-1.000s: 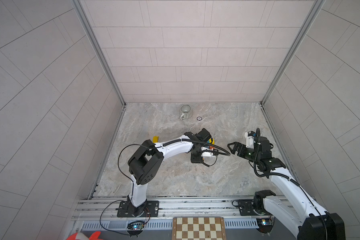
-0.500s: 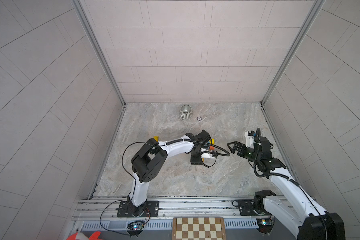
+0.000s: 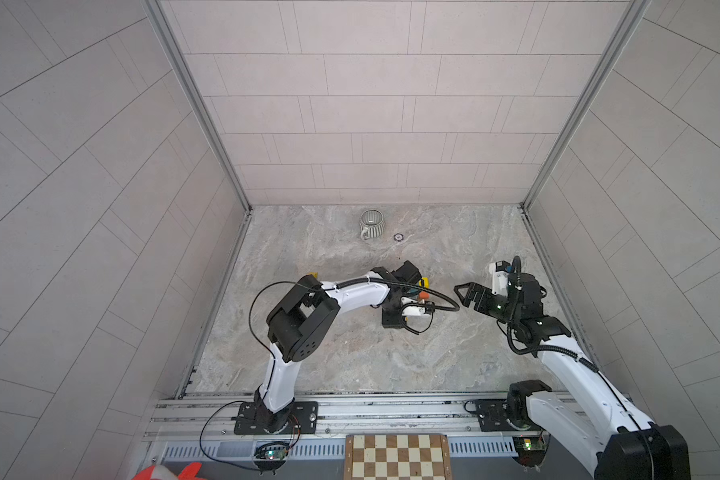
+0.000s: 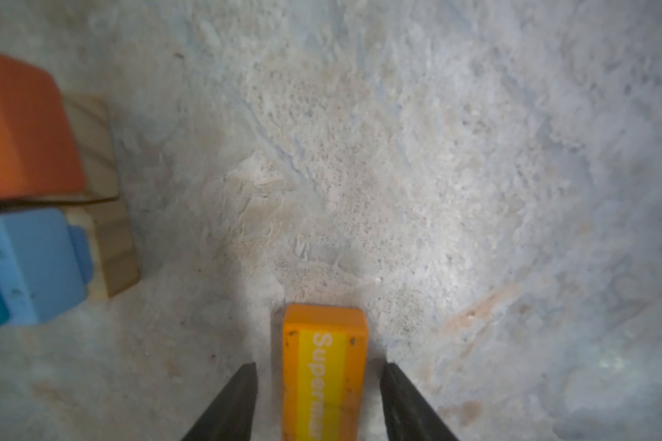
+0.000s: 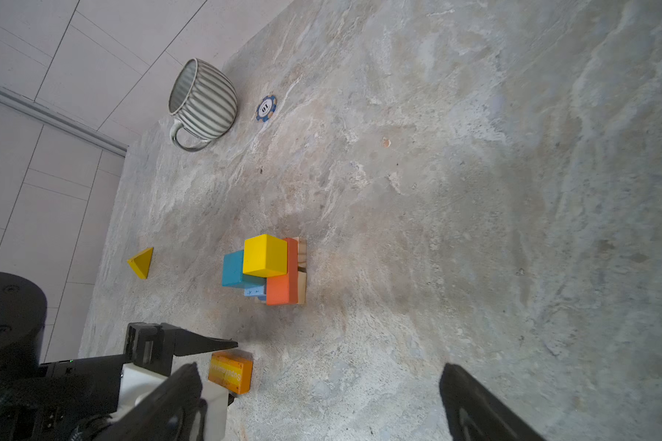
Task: Build the wood block tower
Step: 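Lower the open left gripper around the orange 'Supermarket' block and close, then lift the orange block with the left gripper over the yellow cube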
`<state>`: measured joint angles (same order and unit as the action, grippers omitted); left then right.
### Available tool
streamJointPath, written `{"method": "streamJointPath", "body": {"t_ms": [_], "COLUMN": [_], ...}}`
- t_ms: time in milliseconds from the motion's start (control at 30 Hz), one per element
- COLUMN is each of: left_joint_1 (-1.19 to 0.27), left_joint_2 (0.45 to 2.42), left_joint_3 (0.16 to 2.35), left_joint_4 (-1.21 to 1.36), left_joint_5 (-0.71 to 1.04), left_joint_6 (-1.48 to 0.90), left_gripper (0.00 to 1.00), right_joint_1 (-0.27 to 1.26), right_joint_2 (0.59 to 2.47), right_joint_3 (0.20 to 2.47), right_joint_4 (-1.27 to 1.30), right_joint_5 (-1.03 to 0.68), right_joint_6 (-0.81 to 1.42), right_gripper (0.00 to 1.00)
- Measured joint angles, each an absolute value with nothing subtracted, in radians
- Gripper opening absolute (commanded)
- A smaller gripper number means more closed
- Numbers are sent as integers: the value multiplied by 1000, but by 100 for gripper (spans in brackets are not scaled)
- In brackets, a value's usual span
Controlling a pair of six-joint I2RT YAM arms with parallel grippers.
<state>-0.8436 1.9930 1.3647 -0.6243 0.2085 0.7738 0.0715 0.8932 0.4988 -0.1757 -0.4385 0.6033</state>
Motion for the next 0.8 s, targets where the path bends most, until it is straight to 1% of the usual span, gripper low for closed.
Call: {"method": "streamJointPath", "body": {"t_ms": [100,167,400,633,800], "left_joint_1": [-842,-842,-837,-837,-836], "left_joint_2": [1993,1993,1991,1971,1972], "left_joint_3": [1365,1365,1391,1512,1648], "left_joint_4": [-626,-627,-687,-782,-870], "left_joint_5": [208,208,209,205,190], "left_joint_6": [769,766,765,767,776], "left_gripper": [34,33,33,33,33], "right_joint_1": [72,72,72,71,70], "right_joint_2": [893,893,894,932,942], "right_joint_3": [499,499,491,483,476], "right_joint_4": [-176,-176,-173,-155,-134], "right_joint_5": [-439,-439,-440,-453,-463], "right_joint_6": [603,603,604,614,626], "right_gripper": [99,99,99,100,99]}}
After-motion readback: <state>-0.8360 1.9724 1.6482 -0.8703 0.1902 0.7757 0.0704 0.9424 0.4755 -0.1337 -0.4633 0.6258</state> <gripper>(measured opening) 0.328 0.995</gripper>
